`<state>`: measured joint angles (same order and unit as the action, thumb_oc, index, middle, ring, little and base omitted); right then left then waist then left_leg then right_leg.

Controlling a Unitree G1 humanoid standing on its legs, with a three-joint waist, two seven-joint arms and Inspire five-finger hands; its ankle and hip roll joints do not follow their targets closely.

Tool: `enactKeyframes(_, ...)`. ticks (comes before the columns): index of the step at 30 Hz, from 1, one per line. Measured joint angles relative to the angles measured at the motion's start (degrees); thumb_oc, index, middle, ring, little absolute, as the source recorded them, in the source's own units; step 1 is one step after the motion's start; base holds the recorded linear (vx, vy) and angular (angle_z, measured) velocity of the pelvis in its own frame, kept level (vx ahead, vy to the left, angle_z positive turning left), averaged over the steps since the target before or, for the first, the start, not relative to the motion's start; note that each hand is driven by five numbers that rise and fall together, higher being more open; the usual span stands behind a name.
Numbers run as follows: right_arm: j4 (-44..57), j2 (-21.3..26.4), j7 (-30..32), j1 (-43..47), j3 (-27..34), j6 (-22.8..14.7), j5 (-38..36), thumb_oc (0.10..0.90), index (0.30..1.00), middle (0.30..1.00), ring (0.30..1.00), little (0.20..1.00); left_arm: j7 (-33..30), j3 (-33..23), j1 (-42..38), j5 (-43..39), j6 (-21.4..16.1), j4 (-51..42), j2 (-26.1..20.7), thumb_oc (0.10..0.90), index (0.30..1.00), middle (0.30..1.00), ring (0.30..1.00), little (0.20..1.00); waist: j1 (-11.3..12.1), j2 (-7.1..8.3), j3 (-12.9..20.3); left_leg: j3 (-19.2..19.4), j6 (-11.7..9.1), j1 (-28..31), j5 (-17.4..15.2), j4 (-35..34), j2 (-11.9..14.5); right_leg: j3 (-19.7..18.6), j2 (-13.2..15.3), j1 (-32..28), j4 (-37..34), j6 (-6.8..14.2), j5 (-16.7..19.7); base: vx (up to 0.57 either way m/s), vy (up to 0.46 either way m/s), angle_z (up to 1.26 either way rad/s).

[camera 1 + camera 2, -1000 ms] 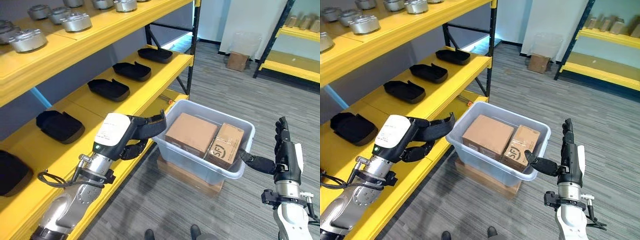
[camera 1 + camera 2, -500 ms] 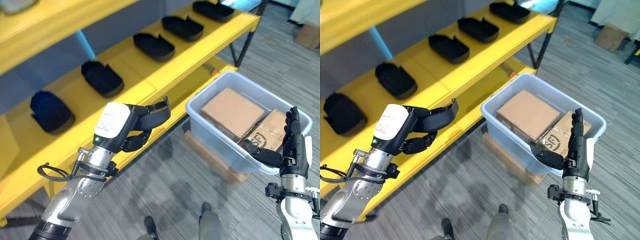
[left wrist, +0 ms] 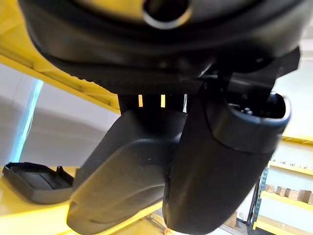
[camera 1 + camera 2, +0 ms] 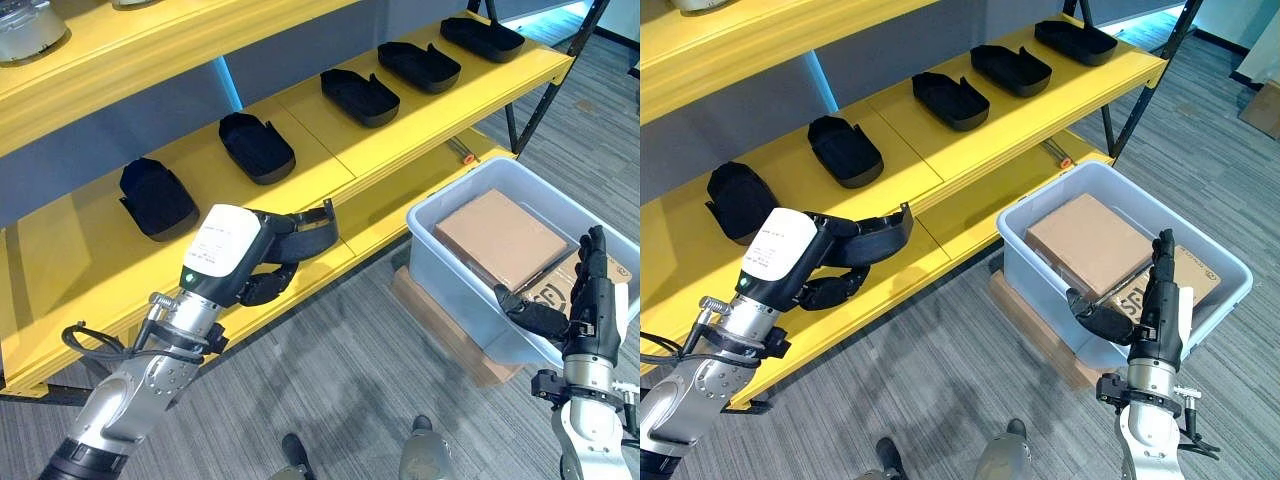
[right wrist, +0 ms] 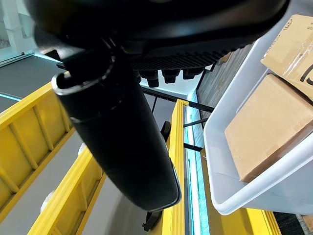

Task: Move parts from the plastic box to the shelf.

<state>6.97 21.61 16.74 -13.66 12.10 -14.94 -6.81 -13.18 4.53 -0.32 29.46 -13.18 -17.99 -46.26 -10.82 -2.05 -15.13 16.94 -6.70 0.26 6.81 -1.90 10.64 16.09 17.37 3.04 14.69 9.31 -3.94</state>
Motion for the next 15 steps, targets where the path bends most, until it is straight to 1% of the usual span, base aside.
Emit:
enactKeyframes(3, 0.02, 0.02, -0.13, -0.03, 0.05, 0.16, 0.01, 0.9, 1.0, 1.0, 1.0, 1.0, -0.01, -1.7, 1.55, 0.01, -0.27, -1.75, 0.05, 0.4, 0.3, 0.3, 0.3, 0.3, 1.0, 0.08, 1.73, -0.54, 0.0, 0.06, 0.27, -0.11, 0.06, 0.68, -0.18, -0.63, -0.37, 0.0, 0.01, 0.06, 0.049, 0.12)
enactKeyframes(5, 0.04, 0.02, -0.11, -0.08, 0.11, 0.21, 0.0, 0.9, 1.0, 1.0, 1.0, 1.0, -0.02, -2.83, 1.84, -0.01, -0.51, -2.5, 0.21, 0.4, 0.3, 0.3, 0.3, 0.3, 1.71, 0.35, 2.16, -1.31, 0.0, 0.6, 0.27, -0.09, 0.08, 1.67, -0.22, -2.11, -0.78, 0.01, 0.01, 0.04, 0.036, 0.18)
enactKeyframes(7, 0.04, 0.02, -0.2, -0.08, 0.0, 0.28, -0.01, 0.9, 1.0, 1.0, 1.0, 1.0, -0.02, -3.75, 2.72, 0.0, -0.71, -3.19, 0.29, 0.4, 0.3, 0.3, 0.3, 0.3, 2.95, 0.71, 3.45, -1.77, 0.0, 0.79, 0.24, -0.03, 0.17, 1.81, -0.42, -2.88, -1.22, 0.02, -0.03, 0.03, 0.039, 0.15)
enactKeyframes(10, 0.06, 0.07, -0.2, 0.06, 0.0, 0.32, -0.07, 0.9, 1.0, 1.0, 1.0, 1.0, -0.35, -5.12, 3.42, -0.03, -0.83, -3.55, 0.31, 0.4, 0.3, 0.3, 0.3, 0.3, 4.58, 1.94, 4.92, -3.1, 0.21, 0.36, -0.2, 1.07, 0.25, 2.72, -0.44, -3.95, -1.61, 0.04, -0.09, 0.01, 0.072, 0.16)
enactKeyframes(11, 0.06, 0.08, -0.2, 0.06, 0.0, 0.32, -0.07, 0.9, 1.0, 1.0, 1.0, 1.0, -0.35, -5.14, 3.44, -0.04, -0.83, -3.55, 0.31, 0.4, 0.3, 0.3, 0.3, 0.3, 4.77, 2.23, 5.4, -3.28, 0.44, -0.11, -0.65, 1.41, 0.25, 2.88, -0.37, -3.83, -1.55, 0.06, -0.11, -0.02, 0.167, 0.16)
enactKeyframes(13, 0.1, 0.0, -0.2, 0.2, -0.17, 0.31, -0.09, 0.9, 1.0, 1.0, 1.0, 1.0, -0.4, -5.14, 3.46, -0.05, -0.83, -3.51, 0.25, 0.4, 0.3, 0.3, 0.3, 0.3, 5.93, 3.38, 6.08, -3.99, 0.76, -1.85, -1.52, 3.86, 0.0, 3.47, 0.48, -3.66, -1.17, 0.12, -0.04, -0.03, 0.238, 0.21)
enactKeyframes(14, 0.26, -0.03, -0.18, 0.21, -0.18, 0.31, -0.09, 0.9, 1.0, 1.0, 1.0, 1.0, -0.43, -4.79, 3.04, -0.08, -0.84, -3.28, 0.19, 0.4, 0.3, 0.3, 0.3, 0.3, 6.05, 3.85, 6.09, -4.73, 1.1, -3.88, -3.25, 7.56, -0.41, 4.32, 1.23, -3.56, -0.6, 0.19, -0.05, -0.04, 0.279, 0.24)
enactKeyframes(15, 0.31, -0.04, -0.21, 0.25, -0.36, 0.31, -0.07, 0.9, 1.0, 1.0, 1.0, 1.0, -0.44, -4.37, 3.05, -0.03, -0.86, -2.99, 0.09, 0.4, 0.3, 0.3, 0.3, 0.3, 6.06, 4.25, 6.08, -5.0, 1.92, -5.17, -4.81, 10.29, -0.85, 4.43, 2.2, -3.61, -0.05, 0.61, -0.2, -0.05, 0.291, 0.19)
